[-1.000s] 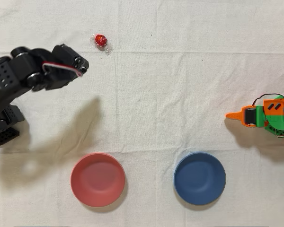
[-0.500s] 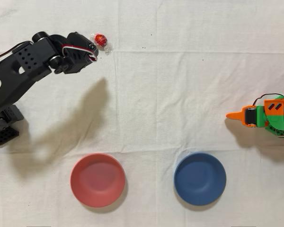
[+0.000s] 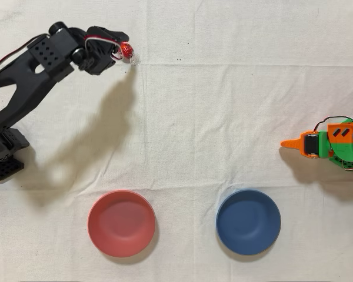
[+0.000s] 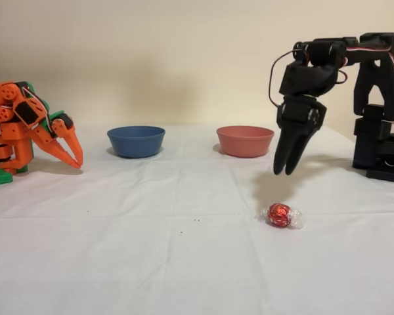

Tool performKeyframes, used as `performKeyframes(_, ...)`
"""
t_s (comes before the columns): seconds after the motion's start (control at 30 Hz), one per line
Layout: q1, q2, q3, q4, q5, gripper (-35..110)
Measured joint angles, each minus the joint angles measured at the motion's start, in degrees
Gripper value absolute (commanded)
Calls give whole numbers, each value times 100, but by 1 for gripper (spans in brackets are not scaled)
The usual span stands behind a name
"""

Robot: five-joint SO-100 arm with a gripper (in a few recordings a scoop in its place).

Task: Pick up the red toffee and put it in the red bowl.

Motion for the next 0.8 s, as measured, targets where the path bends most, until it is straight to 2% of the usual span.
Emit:
performKeyframes(0.4, -290, -1160, -1204, 105, 176, 28)
performKeyframes(0.8, -185, -1459, -1143, -141, 229, 28)
